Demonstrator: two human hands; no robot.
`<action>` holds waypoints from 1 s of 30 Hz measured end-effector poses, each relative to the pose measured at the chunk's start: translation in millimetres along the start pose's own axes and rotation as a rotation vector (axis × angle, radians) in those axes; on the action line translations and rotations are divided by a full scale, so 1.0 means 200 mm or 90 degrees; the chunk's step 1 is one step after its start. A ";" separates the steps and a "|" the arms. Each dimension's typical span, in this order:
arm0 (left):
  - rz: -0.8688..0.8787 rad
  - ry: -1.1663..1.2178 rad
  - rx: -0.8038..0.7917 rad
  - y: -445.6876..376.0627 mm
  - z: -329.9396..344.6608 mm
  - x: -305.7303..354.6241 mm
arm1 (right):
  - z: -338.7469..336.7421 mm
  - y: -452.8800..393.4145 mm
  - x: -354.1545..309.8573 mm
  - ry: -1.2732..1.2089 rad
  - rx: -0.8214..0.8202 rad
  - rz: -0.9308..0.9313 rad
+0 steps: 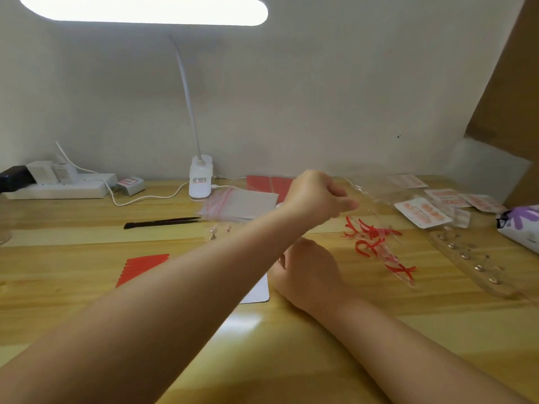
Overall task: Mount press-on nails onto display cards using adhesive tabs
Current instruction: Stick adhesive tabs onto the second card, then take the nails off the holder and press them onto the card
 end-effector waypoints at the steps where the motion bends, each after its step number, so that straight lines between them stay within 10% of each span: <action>1: -0.002 -0.012 -0.029 -0.01 0.04 0.02 | 0.00 0.00 0.01 0.007 -0.025 0.002; 7: 0.028 -0.056 -0.050 -0.02 0.13 0.01 | 0.01 -0.01 0.02 0.094 -0.115 -0.012; 19: 0.008 -0.027 0.324 0.31 -0.42 -0.34 | 0.02 -0.05 0.04 -0.059 0.016 0.057; 30: -0.207 -0.244 0.126 0.48 -0.40 -0.75 | 0.01 -0.09 0.10 -0.026 0.035 0.119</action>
Point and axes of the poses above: each hand's wrist, its own y-axis away from the middle knuckle, its own z-axis out of the palm, x = y × z, the point moved 1 cm from there along -y, towards the middle knuckle, and after that the axes turned 11 degrees about -y, right-handed, at the moved point
